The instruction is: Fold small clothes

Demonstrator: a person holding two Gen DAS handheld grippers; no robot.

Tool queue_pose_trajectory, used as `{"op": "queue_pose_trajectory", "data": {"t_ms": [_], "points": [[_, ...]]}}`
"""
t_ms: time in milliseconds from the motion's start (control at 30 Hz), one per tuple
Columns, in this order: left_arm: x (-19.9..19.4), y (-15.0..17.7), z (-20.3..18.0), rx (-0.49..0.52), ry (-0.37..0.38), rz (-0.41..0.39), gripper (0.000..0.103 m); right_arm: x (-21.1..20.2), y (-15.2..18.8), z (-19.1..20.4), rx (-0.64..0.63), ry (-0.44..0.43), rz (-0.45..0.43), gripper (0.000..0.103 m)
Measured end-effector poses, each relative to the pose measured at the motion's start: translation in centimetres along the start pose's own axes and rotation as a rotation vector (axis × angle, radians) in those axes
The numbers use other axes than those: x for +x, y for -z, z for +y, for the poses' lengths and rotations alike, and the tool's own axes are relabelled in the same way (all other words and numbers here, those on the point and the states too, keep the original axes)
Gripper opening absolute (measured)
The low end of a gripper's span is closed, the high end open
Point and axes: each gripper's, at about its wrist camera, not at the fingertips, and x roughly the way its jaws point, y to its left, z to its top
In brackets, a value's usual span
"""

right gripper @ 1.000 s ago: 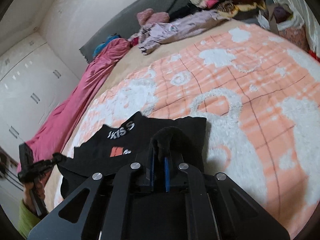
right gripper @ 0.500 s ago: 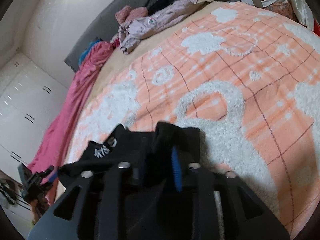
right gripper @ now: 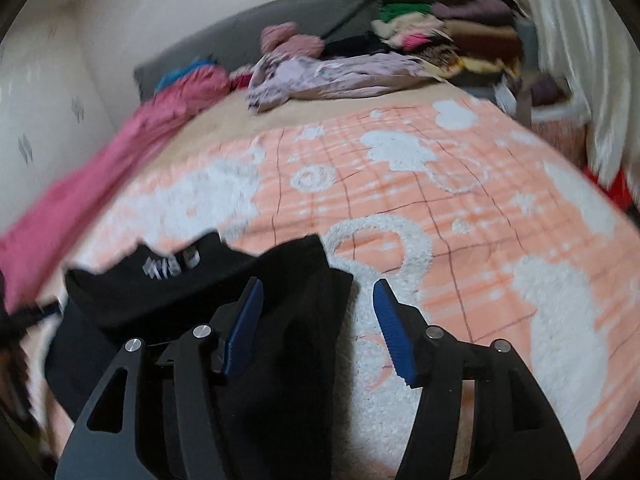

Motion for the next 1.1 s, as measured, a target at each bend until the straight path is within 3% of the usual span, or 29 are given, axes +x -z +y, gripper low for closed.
{"op": "queue_pose_trajectory", "data": {"t_ms": [200, 233, 267, 300, 367, 567, 700, 833, 1100], "points": [[1.9, 0.1, -1.7, 0.065, -0.06, 0.024, 0.044, 3.7, -0.3, 1.8, -0.104, 0.093, 0.069, 0.056], [1.9, 0.2, -2.0, 0.08, -0.067, 0.02, 0.032, 4.3, -0.5, 1.7, -0.101, 0.096, 0.082, 0.055], [1.9, 0.3, -2.3, 0.097, -0.071, 0.017, 0.015, 4.9, -0.6, 1.4, -0.086, 0.083, 0.102, 0.043], [1.8, 0.4, -2.7, 0.114, -0.079, 0.014, 0.011, 5.2, -0.6, 1.2, -0.074, 0.066, 0.113, 0.023], [1.5, 0.5, -3.5, 0.16, -0.118, -0.009, 0.003, 5.3, -0.7, 0.8, -0.054, 0.05, 0.114, 0.015], [-0.4, -0.8, -4.0, 0.159, -0.107, -0.089, 0.003, 3.7, -1.2, -0.9, 0.041, 0.011, 0.041, 0.006], [0.6, -1.4, -4.2, 0.152, -0.119, -0.078, 0.003, 4.4, -1.2, -1.4, 0.072, 0.037, 0.051, 0.006], [2.8, -0.6, -3.0, 0.102, -0.139, -0.009, 0.003, 5.5, -0.4, -2.0, 0.102, 0.083, 0.104, 0.007], [2.3, -0.1, -1.7, 0.09, -0.126, -0.026, 0.019, 5.6, 0.0, -2.5, 0.123, 0.105, 0.109, 0.013]]}}
